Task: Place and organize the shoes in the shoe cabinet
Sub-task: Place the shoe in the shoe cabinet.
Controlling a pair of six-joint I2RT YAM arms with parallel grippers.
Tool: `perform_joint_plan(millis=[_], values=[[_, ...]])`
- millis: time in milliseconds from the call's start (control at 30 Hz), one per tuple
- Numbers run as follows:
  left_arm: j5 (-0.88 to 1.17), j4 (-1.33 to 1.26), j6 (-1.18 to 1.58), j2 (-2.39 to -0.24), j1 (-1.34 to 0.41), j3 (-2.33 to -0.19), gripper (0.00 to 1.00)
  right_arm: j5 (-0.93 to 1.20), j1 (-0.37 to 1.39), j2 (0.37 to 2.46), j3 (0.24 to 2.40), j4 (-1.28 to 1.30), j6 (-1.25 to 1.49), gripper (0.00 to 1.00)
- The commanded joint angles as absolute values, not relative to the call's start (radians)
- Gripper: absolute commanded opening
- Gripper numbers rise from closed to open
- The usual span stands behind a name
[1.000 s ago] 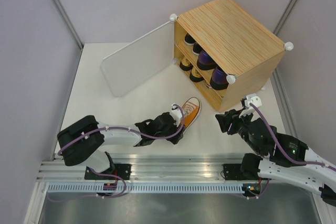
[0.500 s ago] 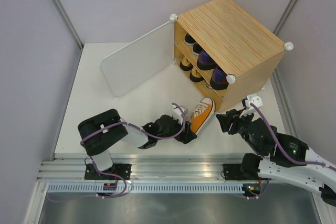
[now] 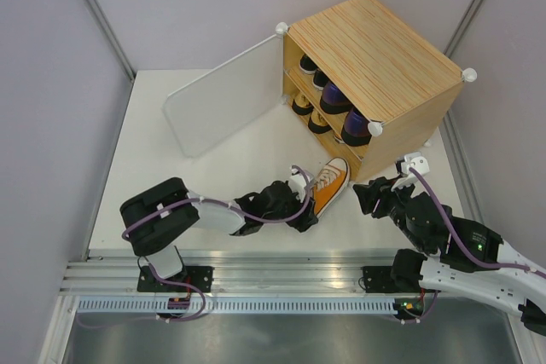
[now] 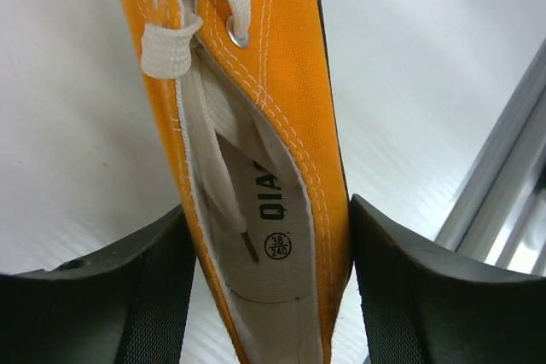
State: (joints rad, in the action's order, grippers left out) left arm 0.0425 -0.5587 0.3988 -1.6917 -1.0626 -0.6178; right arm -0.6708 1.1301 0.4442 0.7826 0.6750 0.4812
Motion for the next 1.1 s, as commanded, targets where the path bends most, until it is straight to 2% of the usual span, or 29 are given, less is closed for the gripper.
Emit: perform_joint_plan(millis=[0, 700, 1067], values=[[-0.029, -0.465, 0.235, -1.646, -1.057, -0.71, 0.02, -0.692, 1.131, 0.44, 0.819, 0.692, 0.466, 0.52], [0.326, -0.281, -0.098, -1.7, -0.89, -0.9, 0.02, -0.736, 1.129, 0.448, 0.824, 0.695, 0.463, 0.54], [0.368, -0.229, -0.12, -1.778, -0.831, -1.008, 0.02, -0.75, 1.129, 0.442, 0.836, 0.696, 0.454, 0.54]])
